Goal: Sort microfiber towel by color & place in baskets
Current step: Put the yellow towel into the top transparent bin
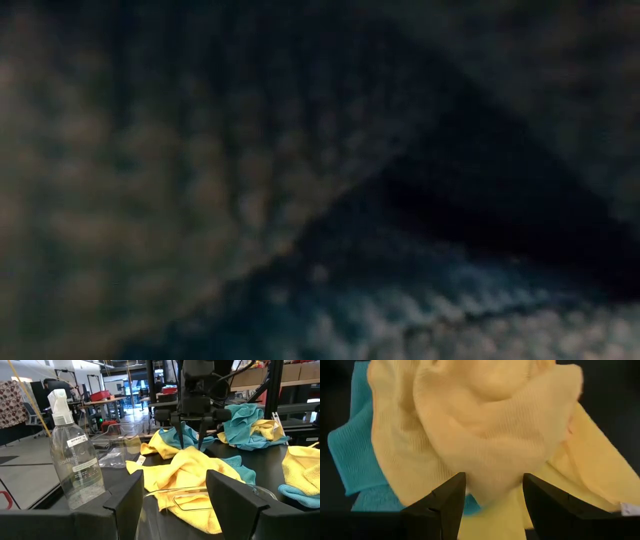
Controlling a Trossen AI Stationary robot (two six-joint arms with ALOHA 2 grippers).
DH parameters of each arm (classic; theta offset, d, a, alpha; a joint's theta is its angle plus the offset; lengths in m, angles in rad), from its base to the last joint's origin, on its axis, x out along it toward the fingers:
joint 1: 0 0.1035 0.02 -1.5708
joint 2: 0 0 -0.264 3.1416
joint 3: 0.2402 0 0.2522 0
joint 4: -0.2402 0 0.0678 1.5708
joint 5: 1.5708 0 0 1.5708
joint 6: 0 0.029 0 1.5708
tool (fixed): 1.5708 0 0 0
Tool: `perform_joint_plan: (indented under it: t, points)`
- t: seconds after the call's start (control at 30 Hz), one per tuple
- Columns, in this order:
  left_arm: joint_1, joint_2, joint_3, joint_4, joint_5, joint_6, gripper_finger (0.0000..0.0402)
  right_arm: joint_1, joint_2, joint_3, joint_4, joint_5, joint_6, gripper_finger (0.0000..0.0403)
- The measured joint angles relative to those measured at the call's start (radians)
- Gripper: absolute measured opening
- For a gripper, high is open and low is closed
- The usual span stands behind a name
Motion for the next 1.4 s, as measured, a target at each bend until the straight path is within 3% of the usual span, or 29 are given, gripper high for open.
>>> perform_joint_plan:
  t: [0.43, 0.83, 1.4]
  points:
    - [0.000, 0.000, 0.000, 0.000, 0.000, 0.000, 0.0221, -0.002, 0.100, 0.000, 0.104, -0.040, 0.050, 0.0174]
    - [0.000, 0.000, 0.000, 0.000, 0.000, 0.000, 0.0221, -0.002, 0.131, 0.000, 0.184, -0.041, 0.052, 0.0008]
    - [0.000, 0.000, 0.000, 0.000, 0.000, 0.000, 0.0221, -0.006, 0.082, 0.026, 0.279, -0.031, 0.034, 0.0001]
